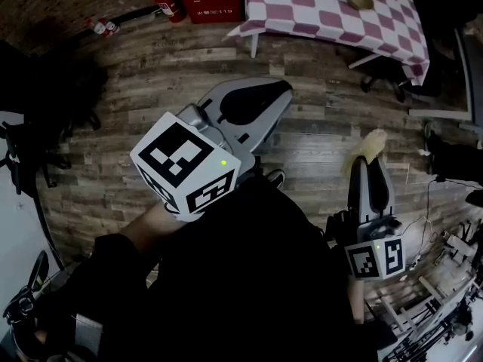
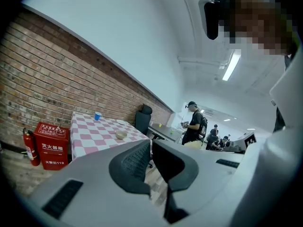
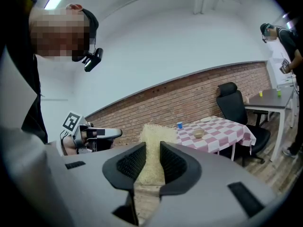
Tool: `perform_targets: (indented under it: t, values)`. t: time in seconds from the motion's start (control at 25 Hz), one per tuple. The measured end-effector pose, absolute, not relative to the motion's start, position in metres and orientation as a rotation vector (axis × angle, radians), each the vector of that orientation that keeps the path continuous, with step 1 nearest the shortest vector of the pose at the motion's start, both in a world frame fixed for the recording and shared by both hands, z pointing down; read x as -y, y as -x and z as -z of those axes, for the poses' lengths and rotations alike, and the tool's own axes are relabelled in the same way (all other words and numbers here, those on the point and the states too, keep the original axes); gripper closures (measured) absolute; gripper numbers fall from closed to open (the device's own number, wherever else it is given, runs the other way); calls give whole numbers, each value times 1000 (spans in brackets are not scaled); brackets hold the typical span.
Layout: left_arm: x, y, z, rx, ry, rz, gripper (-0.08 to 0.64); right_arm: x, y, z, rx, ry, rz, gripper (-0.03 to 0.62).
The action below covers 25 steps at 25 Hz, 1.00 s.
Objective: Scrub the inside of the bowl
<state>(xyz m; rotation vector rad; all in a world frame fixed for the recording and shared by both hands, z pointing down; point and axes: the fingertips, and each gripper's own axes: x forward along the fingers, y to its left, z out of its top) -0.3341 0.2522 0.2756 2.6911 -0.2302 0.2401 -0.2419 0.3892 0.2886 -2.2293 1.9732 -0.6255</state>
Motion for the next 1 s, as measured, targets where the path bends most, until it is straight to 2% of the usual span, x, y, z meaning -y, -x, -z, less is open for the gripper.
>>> perform_targets:
  t: [0.4,0.76,1.0]
  values:
    - [-279,318,-264,271,-2729,-225,537,-414,233,-282,-2076,2211,516,489]
    - [-360,270,-254,315,-2756,-236,537,-478,191,-280,-2118,2122,498,489]
    - [-405,263,-273,330,-2726,-316,537,-510,181,-282,-2121,2102,493,489]
